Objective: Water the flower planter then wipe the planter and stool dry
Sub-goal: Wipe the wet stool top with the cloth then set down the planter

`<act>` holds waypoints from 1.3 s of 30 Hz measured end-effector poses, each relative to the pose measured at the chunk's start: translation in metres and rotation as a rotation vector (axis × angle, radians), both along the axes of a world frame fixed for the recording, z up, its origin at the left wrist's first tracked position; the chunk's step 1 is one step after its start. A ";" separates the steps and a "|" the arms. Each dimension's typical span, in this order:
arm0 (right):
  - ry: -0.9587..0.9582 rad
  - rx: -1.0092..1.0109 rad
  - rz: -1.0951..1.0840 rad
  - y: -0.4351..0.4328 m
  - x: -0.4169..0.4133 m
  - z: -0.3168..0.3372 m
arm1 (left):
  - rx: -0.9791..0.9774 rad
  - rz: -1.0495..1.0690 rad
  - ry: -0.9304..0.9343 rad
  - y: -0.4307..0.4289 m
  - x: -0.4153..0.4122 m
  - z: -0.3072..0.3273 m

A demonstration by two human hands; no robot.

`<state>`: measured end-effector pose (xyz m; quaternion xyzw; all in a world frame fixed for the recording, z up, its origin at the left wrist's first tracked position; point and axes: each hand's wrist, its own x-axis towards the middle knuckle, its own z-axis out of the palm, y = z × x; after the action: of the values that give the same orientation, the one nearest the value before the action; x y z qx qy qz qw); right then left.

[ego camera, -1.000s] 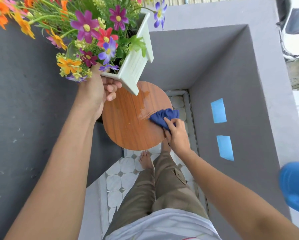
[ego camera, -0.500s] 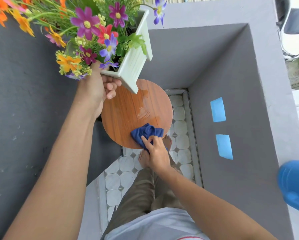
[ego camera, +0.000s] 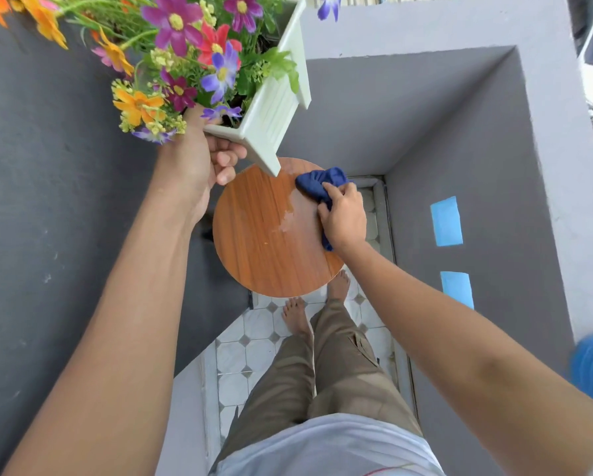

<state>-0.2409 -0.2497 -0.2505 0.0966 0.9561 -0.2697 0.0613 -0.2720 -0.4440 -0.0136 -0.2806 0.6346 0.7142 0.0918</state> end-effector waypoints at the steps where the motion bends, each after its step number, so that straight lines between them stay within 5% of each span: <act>1: -0.001 0.006 -0.004 -0.008 0.001 0.001 | -0.002 0.002 0.002 0.000 -0.001 0.000; 8: 0.011 -0.070 0.671 -0.070 0.109 0.000 | 0.004 0.025 0.008 -0.004 -0.019 0.001; 11: 0.085 -0.067 0.853 -0.056 0.091 -0.001 | 0.000 0.016 0.010 -0.008 -0.024 0.000; 19: 0.024 0.058 0.154 -0.027 -0.064 0.009 | -0.019 0.036 -0.008 -0.008 -0.025 0.001; 30: 0.051 -0.044 0.976 -0.135 0.062 -0.007 | -0.040 0.039 -0.022 -0.005 -0.023 -0.003; 39: 0.043 0.013 0.289 -0.047 -0.068 0.011 | -0.076 0.009 -0.030 -0.007 -0.012 -0.009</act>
<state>-0.3091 -0.2971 -0.2396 -0.0475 0.9630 -0.2536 0.0783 -0.2835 -0.4512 -0.0230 -0.2975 0.6584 0.6858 0.0874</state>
